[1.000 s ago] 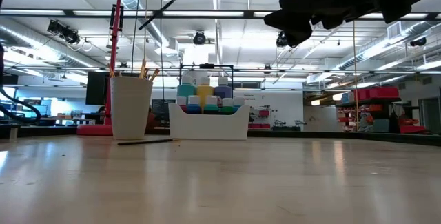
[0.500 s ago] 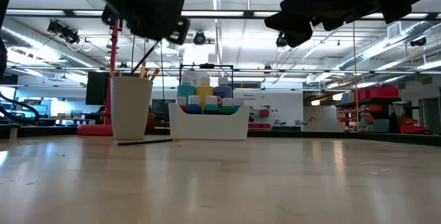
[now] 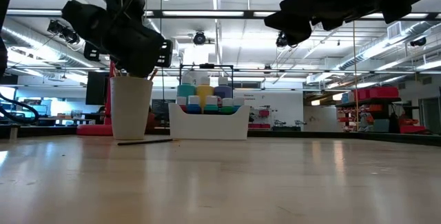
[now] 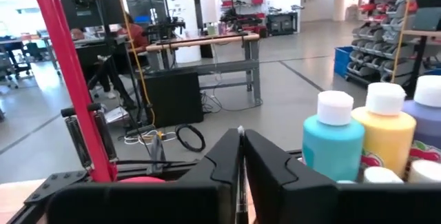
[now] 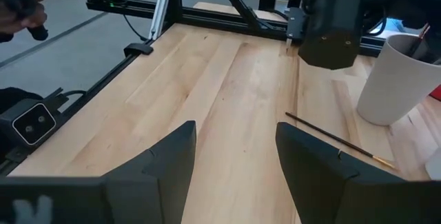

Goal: Pick & Place Paint Supplies
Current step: Put the black paint brush into the white cup

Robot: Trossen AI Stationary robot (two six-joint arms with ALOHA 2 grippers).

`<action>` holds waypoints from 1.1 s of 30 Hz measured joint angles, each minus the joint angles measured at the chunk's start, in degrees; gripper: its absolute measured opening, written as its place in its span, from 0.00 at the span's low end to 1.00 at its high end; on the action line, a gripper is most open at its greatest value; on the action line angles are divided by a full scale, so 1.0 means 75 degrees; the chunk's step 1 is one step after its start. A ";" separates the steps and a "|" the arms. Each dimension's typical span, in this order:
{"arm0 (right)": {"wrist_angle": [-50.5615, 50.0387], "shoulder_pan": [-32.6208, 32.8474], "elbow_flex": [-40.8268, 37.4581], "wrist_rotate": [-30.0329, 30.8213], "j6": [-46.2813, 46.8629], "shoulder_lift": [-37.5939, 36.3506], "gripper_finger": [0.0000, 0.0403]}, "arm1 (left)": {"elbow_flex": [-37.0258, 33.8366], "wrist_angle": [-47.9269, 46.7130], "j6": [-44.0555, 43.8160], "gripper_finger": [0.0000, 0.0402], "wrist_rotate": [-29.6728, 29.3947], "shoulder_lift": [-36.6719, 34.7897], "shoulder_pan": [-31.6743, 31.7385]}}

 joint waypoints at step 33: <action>0.0024 -0.0002 0.0007 -0.0005 0.0100 -0.0002 0.52 | 0.3061 0.3354 0.7129 0.24 0.6680 0.0089 -0.0691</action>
